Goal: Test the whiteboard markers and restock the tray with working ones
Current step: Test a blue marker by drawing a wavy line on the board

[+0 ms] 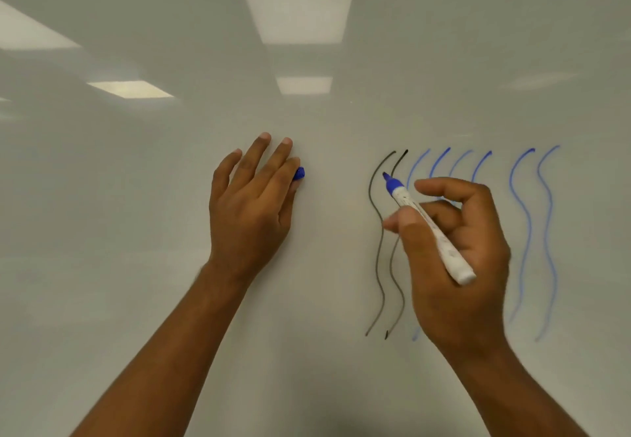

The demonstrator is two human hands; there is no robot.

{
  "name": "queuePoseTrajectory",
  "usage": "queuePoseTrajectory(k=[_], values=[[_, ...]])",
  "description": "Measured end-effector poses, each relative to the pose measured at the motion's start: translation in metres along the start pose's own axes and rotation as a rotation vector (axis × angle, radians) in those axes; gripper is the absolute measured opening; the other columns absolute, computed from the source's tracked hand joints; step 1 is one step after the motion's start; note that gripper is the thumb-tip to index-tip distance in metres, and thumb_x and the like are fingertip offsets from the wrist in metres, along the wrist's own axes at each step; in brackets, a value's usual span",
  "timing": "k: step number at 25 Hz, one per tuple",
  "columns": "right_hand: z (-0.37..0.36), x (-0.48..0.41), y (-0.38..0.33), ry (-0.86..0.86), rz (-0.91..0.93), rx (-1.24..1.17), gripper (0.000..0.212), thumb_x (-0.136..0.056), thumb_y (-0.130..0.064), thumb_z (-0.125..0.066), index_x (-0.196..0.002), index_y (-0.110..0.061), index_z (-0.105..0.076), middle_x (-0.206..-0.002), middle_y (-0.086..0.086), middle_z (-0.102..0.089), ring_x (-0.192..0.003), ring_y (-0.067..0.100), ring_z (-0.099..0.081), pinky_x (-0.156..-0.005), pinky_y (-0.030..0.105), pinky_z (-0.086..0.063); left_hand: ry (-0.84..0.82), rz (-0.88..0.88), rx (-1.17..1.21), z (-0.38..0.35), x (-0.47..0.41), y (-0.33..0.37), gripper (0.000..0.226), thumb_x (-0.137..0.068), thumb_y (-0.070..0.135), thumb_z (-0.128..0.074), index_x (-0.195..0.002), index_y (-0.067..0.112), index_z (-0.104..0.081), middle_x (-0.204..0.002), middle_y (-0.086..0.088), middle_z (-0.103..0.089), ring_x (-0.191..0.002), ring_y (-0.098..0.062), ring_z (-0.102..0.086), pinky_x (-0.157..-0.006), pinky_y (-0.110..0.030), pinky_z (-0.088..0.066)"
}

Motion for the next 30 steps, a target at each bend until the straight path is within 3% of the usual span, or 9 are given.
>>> queuePoseTrajectory(k=[6,13,19,23,27,30], values=[[-0.024,-0.034,0.024,0.078,0.136,0.217,0.012,-0.090,-0.025,-0.071,-0.096,-0.015,-0.065,-0.084,-0.017,-0.068,-0.076,0.006,-0.066,-0.060,0.009,-0.045,0.001,0.038,0.096,-0.011,0.005,-0.008,0.033,-0.111,0.029,-0.058,-0.138,0.013,-0.069,-0.152,-0.005,-0.060,-0.152,-0.026,-0.046,-0.122,-0.050,-0.037],[-0.030,-0.036,0.039,0.108,0.142,0.314,0.007,-0.090,-0.023,-0.070,-0.090,-0.017,-0.067,-0.072,-0.006,-0.065,-0.060,0.013,-0.060,-0.049,0.029,-0.047,-0.034,0.064,0.102,-0.013,0.006,-0.011,0.036,-0.112,0.031,-0.054,-0.142,0.016,-0.066,-0.156,-0.003,-0.055,-0.155,-0.025,-0.040,-0.123,-0.053,-0.034],[-0.020,0.033,0.045,0.000,0.209,0.491,0.006,-0.086,-0.023,-0.068,-0.082,-0.020,-0.065,-0.065,-0.006,-0.055,-0.060,0.017,-0.052,-0.054,0.042,-0.045,-0.004,0.070,0.083,-0.011,0.007,-0.010,0.034,-0.113,0.030,-0.052,-0.139,0.017,-0.069,-0.154,-0.003,-0.058,-0.153,-0.026,-0.043,-0.121,-0.052,-0.036],[-0.009,0.109,0.066,-0.018,0.199,0.654,0.010,-0.078,-0.016,-0.074,-0.079,-0.021,-0.065,-0.065,-0.006,-0.055,-0.065,0.013,-0.048,-0.054,0.041,-0.045,-0.012,0.064,0.092,-0.012,0.007,-0.009,0.034,-0.113,0.031,-0.053,-0.139,0.016,-0.069,-0.153,-0.004,-0.058,-0.153,-0.027,-0.043,-0.121,-0.053,-0.037],[-0.021,0.152,0.079,-0.058,0.207,0.719,0.012,-0.073,-0.016,-0.068,-0.062,-0.012,-0.069,-0.054,-0.003,-0.054,-0.054,0.011,-0.044,-0.046,0.033,-0.042,-0.014,0.069,0.087,-0.012,0.008,-0.009,0.034,-0.113,0.031,-0.052,-0.140,0.016,-0.068,-0.154,-0.003,-0.057,-0.153,-0.026,-0.042,-0.121,-0.054,-0.037],[-0.014,0.136,0.075,-0.040,0.025,0.603,0.011,-0.076,-0.027,-0.066,-0.065,-0.024,-0.065,-0.053,-0.005,-0.054,-0.052,0.011,-0.044,-0.046,0.028,-0.041,-0.005,0.067,0.084,-0.012,0.007,-0.010,0.034,-0.113,0.031,-0.052,-0.139,0.017,-0.069,-0.154,-0.003,-0.058,-0.153,-0.026,-0.043,-0.121,-0.054,-0.037]])
Point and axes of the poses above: each hand's wrist, its own x-axis away from the middle knuckle, its own z-axis out of the back of the hand, y = z × x, the point moved 5 cm from there along -x, towards the middle knuckle
